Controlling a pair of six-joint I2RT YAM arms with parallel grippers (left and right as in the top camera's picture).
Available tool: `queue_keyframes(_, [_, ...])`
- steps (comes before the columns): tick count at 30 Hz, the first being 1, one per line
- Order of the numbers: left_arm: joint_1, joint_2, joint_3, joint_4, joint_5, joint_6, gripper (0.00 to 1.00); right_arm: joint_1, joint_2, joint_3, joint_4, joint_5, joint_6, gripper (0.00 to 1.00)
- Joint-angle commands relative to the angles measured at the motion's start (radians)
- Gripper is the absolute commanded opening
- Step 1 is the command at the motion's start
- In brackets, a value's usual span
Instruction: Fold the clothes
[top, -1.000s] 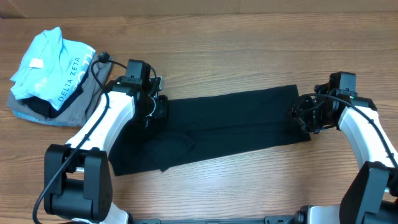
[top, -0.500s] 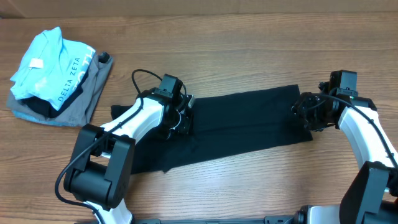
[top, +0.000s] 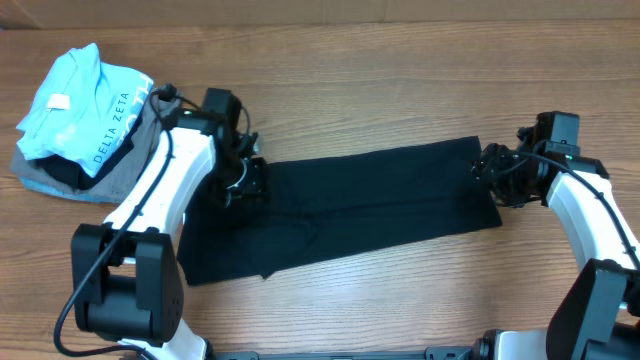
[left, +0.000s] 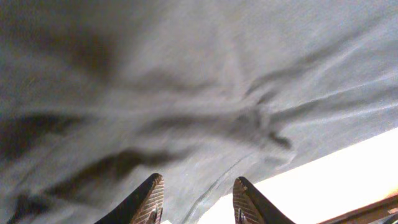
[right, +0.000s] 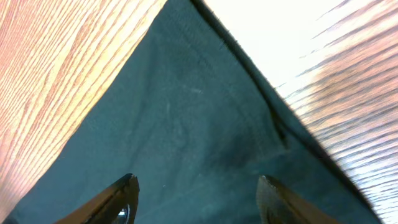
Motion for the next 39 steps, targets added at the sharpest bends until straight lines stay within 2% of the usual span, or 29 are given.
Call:
queue_keyframes(1, [0.017,-0.011,-0.074,0.01,-0.037,0.0,0.4,-0.027,-0.002,0.014,0.007,0.009,-0.052,0.67])
queue_keyframes(4, [0.027,-0.011,-0.176,0.097,-0.052,-0.045,0.39,-0.041,-0.002,0.014,0.015,0.006,-0.052,0.68])
queue_keyframes(8, [0.03,-0.01,-0.316,0.256,-0.113,-0.131,0.21,-0.053,-0.002,0.014,0.03,0.006,-0.051,0.69])
queue_keyframes(10, [0.029,-0.01,-0.371,0.325,-0.196,-0.161,0.16,-0.053,-0.002,0.014,0.035,0.003,-0.051,0.7])
queue_keyframes(14, [0.038,-0.004,-0.418,0.453,-0.372,-0.163,0.11,-0.053,-0.002,0.014,0.046,0.003,-0.051,0.71])
queue_keyframes(16, [0.05,0.003,-0.413,0.546,-0.387,-0.126,0.12,-0.053,-0.002,0.014,0.057,0.003,-0.051,0.72])
queue_keyframes(20, [0.058,0.003,-0.377,0.612,-0.38,-0.111,0.18,-0.053,-0.002,0.014,0.071,0.009,-0.084,0.81])
queue_keyframes(24, [0.058,0.003,-0.279,0.567,-0.357,-0.064,0.27,-0.053,0.0,0.014,0.09,0.011,-0.146,0.84])
queue_keyframes(28, [0.058,0.003,-0.135,0.407,-0.329,-0.051,0.42,-0.053,0.033,0.014,0.101,0.017,-0.23,0.85])
queue_keyframes(33, [0.058,0.003,0.034,0.228,-0.265,-0.051,0.69,-0.053,0.141,0.013,0.096,0.044,-0.257,0.84])
queue_keyframes(37, [0.058,0.002,0.162,0.085,-0.25,-0.038,0.79,-0.054,0.243,0.013,0.056,-0.043,-0.291,0.78])
queue_keyframes(39, [0.058,0.001,0.219,0.013,-0.251,-0.012,0.8,-0.061,0.275,0.013,0.031,-0.131,-0.331,0.74])
